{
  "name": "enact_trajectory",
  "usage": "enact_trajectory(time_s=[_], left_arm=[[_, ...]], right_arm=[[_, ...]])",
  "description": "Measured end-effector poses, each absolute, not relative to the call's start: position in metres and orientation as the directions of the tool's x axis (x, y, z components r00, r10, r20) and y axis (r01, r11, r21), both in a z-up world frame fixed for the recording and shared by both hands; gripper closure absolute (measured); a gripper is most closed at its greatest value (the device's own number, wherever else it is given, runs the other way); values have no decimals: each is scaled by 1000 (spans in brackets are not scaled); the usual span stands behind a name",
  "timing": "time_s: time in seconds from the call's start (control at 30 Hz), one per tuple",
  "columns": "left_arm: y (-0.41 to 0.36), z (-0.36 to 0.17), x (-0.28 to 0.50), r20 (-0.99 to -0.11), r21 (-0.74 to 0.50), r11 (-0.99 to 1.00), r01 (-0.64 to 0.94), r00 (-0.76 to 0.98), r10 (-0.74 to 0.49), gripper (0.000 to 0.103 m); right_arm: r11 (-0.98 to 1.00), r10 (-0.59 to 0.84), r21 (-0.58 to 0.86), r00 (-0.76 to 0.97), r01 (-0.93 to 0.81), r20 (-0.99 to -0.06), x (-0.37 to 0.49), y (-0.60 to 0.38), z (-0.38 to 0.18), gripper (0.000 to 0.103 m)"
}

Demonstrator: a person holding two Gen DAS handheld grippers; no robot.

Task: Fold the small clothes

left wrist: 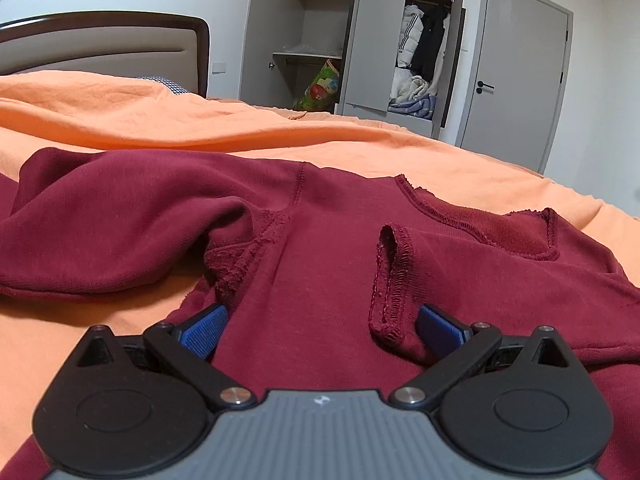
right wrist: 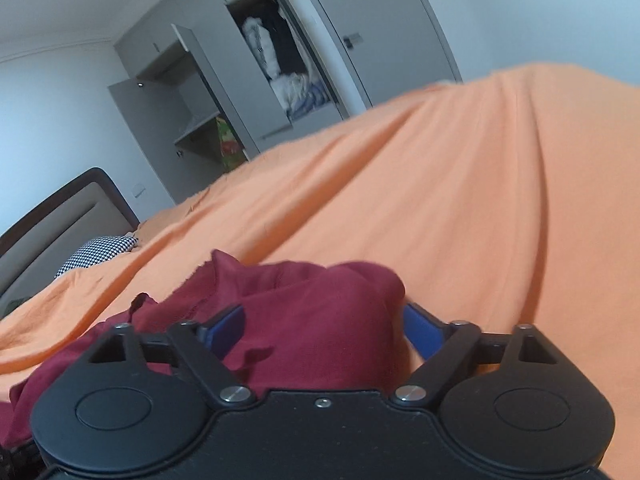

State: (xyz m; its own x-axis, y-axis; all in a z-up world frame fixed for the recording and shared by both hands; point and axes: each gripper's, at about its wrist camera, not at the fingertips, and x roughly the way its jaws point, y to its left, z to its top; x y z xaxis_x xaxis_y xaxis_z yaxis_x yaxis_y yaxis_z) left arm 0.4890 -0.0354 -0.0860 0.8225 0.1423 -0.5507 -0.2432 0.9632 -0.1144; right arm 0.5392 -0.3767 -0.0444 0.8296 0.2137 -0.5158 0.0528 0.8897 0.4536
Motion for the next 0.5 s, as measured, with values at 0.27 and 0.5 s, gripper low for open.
enact_trajectory(time_s=[0.27, 0.5], left_arm=[[-31, -86, 488, -545, -111, 964, -242, 826, 144, 1], [-31, -86, 488, -544, -111, 964, -242, 827, 145, 1]], right_arm=[[731, 359, 677, 795, 86, -489, 562, -406, -49, 10], [612, 395, 771, 778, 174, -489, 575, -436, -44, 29]])
